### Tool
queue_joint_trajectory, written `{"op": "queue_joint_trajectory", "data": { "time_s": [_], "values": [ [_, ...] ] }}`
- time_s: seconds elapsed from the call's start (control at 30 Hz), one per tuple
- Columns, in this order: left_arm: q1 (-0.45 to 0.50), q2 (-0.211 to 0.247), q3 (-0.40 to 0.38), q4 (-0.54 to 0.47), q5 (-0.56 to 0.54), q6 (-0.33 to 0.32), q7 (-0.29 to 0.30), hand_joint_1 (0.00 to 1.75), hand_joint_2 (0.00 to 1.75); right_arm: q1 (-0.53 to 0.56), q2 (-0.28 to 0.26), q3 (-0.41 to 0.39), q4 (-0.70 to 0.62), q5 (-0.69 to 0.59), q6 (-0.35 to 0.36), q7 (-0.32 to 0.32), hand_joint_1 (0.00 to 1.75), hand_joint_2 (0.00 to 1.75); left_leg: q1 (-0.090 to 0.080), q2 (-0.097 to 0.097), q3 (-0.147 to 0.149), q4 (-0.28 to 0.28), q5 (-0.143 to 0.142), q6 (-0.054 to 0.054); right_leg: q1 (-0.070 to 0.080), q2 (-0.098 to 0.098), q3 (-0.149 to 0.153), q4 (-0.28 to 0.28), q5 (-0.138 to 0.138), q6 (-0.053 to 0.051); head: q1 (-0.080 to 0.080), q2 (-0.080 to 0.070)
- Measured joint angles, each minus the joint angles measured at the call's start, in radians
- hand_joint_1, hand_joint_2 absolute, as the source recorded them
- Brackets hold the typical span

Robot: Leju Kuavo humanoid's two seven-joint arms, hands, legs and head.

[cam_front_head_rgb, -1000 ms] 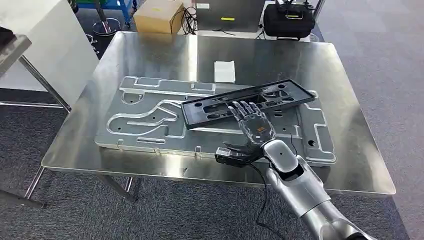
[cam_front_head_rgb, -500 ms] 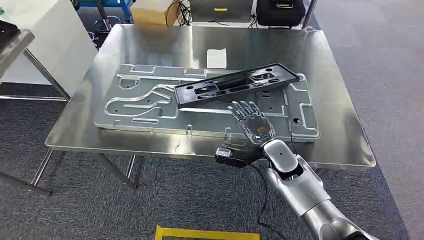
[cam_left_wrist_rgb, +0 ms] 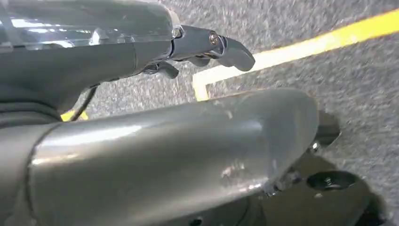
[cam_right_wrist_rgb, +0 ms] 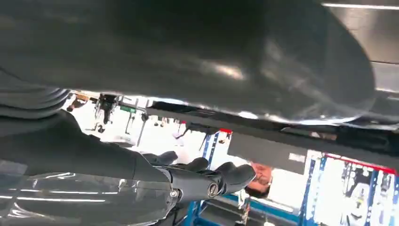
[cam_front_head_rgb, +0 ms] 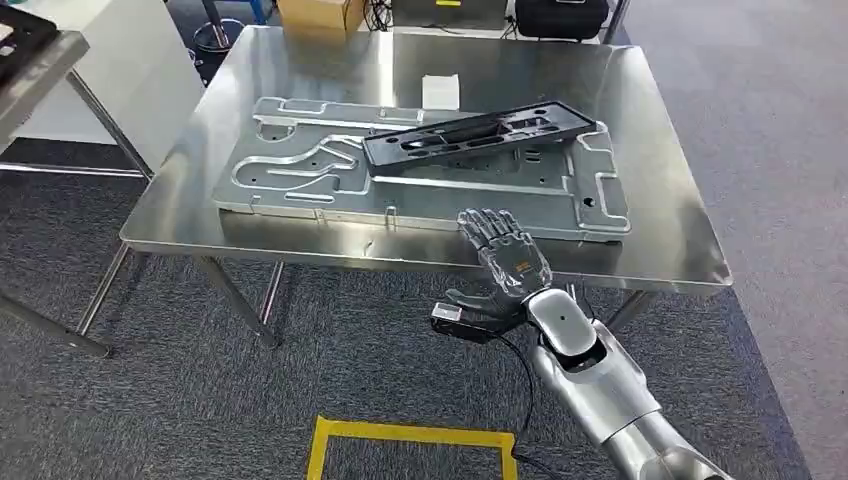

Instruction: Take the parts from the cabinet and place them on the table.

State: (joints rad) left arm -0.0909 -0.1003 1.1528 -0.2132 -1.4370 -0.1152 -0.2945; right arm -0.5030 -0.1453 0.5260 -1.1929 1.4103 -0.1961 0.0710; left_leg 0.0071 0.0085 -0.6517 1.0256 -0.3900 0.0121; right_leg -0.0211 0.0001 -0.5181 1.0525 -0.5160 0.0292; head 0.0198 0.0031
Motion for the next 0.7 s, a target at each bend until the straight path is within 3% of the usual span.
{"op": "queue_joint_trajectory", "data": {
  "time_s": [0.03, 0.1, 0.13, 0.17, 0.2, 0.27, 0.3, 0.33, 0.37, 0.43, 0.47, 0.5, 0.53, 0.63, 0.67, 0.7],
  "values": [
    [0.001, 0.000, 0.000, 0.000, 0.001, 0.000, 0.000, 0.00, 0.00, 0.003, 0.000, -0.002, -0.009, 0.000, -0.004, 0.000, 0.00, 0.00, 0.000, 0.000, -0.002, 0.002, 0.006, -0.007, 0.006, 0.002, 0.027, -0.053, -0.023, -0.007, -0.003, 0.000],
    [0.000, 0.000, 0.003, 0.000, 0.002, 0.002, 0.001, 0.00, 0.00, 0.008, -0.002, -0.004, -0.015, 0.002, -0.013, 0.002, 0.00, 0.00, 0.004, 0.001, -0.002, -0.009, 0.029, -0.021, 0.013, 0.001, 0.014, -0.045, -0.009, -0.018, -0.004, 0.000],
    [0.001, 0.000, 0.005, 0.000, 0.003, 0.002, 0.001, 0.00, 0.00, 0.017, -0.003, -0.005, -0.020, 0.005, -0.018, 0.005, 0.00, 0.00, 0.001, 0.000, -0.004, -0.011, 0.038, -0.029, 0.010, 0.000, 0.009, -0.051, 0.002, -0.026, -0.005, 0.000],
    [0.003, 0.000, 0.007, 0.000, 0.003, 0.002, 0.002, 0.00, 0.00, 0.027, -0.003, -0.005, -0.024, 0.008, -0.027, 0.009, 0.00, 0.00, 0.009, -0.005, -0.011, -0.003, 0.027, -0.032, 0.003, -0.009, 0.001, -0.058, 0.017, -0.034, -0.003, 0.000],
    [0.005, 0.000, 0.008, 0.000, 0.007, 0.003, 0.002, 0.00, 0.00, 0.039, -0.006, -0.007, -0.033, 0.014, -0.040, 0.014, 0.00, 0.00, 0.006, -0.005, -0.025, 0.025, -0.028, -0.033, 0.004, -0.010, -0.012, -0.059, 0.030, -0.046, -0.005, 0.000],
    [0.008, 0.000, 0.015, 0.000, 0.015, 0.007, 0.003, 0.00, 0.00, 0.079, -0.006, -0.021, -0.068, 0.020, -0.087, 0.027, 0.00, 0.00, 0.008, -0.005, -0.059, 0.167, -0.167, -0.037, 0.006, -0.010, -0.045, -0.058, 0.056, -0.053, -0.011, 0.000],
    [0.009, 0.000, 0.018, 0.000, 0.019, 0.007, 0.003, 0.00, 0.00, 0.104, -0.006, -0.031, -0.093, 0.027, -0.112, 0.031, 0.00, 0.00, 0.008, -0.005, -0.068, 0.237, -0.204, -0.040, 0.009, -0.011, -0.060, -0.057, 0.067, -0.053, -0.012, 0.000],
    [0.009, -0.001, 0.021, 0.000, 0.022, 0.009, 0.003, 0.00, 0.00, 0.130, -0.006, -0.039, -0.112, 0.032, -0.127, 0.032, 0.00, 0.00, 0.008, -0.005, -0.068, 0.290, -0.206, -0.041, 0.011, -0.011, -0.077, -0.055, 0.079, -0.053, -0.011, 0.000],
    [0.009, -0.001, 0.023, 0.000, 0.023, 0.011, 0.003, 0.00, 0.00, 0.153, -0.006, -0.047, -0.130, 0.035, -0.138, 0.032, 0.00, 0.00, 0.008, -0.005, -0.054, 0.307, -0.178, -0.041, 0.013, -0.013, -0.093, -0.052, 0.090, -0.052, -0.012, 0.000],
    [0.009, -0.001, 0.027, 0.000, 0.032, 0.014, 0.003, 0.00, 0.00, 0.205, -0.005, -0.066, -0.169, 0.041, -0.174, 0.035, 0.00, 0.00, 0.007, -0.005, 0.025, 0.232, -0.102, -0.035, 0.015, -0.014, -0.126, -0.044, 0.110, -0.048, -0.012, 0.000],
    [0.009, -0.001, 0.030, 0.000, 0.035, 0.014, 0.003, 0.00, 0.00, 0.235, -0.004, -0.079, -0.195, 0.044, -0.200, 0.035, 0.00, 0.00, 0.007, -0.006, 0.093, 0.147, -0.090, -0.030, 0.015, -0.013, -0.140, -0.039, 0.119, -0.045, -0.012, 0.000],
    [0.007, 0.000, 0.032, 0.000, 0.040, 0.017, 0.003, 0.00, 0.00, 0.268, 0.002, -0.095, -0.226, 0.052, -0.233, 0.035, 0.00, 0.00, 0.005, -0.011, 0.169, 0.045, -0.133, -0.021, 0.015, -0.013, -0.145, -0.032, 0.126, -0.041, -0.012, 0.000],
    [0.008, 0.000, 0.036, 0.000, 0.045, 0.017, 0.003, 0.00, 0.00, 0.304, 0.006, -0.113, -0.255, 0.058, -0.263, 0.035, 0.00, 0.00, 0.000, -0.013, 0.222, -0.045, -0.164, -0.018, 0.019, -0.013, -0.148, -0.029, 0.131, -0.035, -0.012, 0.000],
    [0.009, -0.001, 0.051, 0.000, 0.058, 0.018, 0.003, 0.00, 0.00, 0.416, 0.024, -0.159, -0.329, 0.066, -0.334, 0.029, 0.00, 0.00, -0.008, -0.014, 0.202, -0.035, -0.144, -0.003, 0.015, -0.017, -0.143, -0.045, 0.163, -0.017, -0.019, 0.000],
    [0.012, -0.006, 0.054, 0.000, 0.065, 0.019, 0.003, 0.00, 0.00, 0.459, 0.027, -0.175, -0.353, 0.061, -0.355, 0.022, 0.00, 0.00, 0.006, -0.010, 0.194, -0.050, -0.123, 0.009, 0.016, -0.011, -0.153, -0.042, 0.164, -0.012, -0.015, 0.000],
    [0.011, -0.008, 0.058, 0.000, 0.068, 0.021, 0.003, 0.00, 0.00, 0.506, 0.030, -0.193, -0.376, 0.050, -0.380, 0.012, 0.00, 0.00, 0.004, -0.007, 0.175, -0.052, -0.110, 0.018, 0.015, -0.003, -0.163, -0.019, 0.108, -0.006, -0.020, 0.000]
  ]
}}
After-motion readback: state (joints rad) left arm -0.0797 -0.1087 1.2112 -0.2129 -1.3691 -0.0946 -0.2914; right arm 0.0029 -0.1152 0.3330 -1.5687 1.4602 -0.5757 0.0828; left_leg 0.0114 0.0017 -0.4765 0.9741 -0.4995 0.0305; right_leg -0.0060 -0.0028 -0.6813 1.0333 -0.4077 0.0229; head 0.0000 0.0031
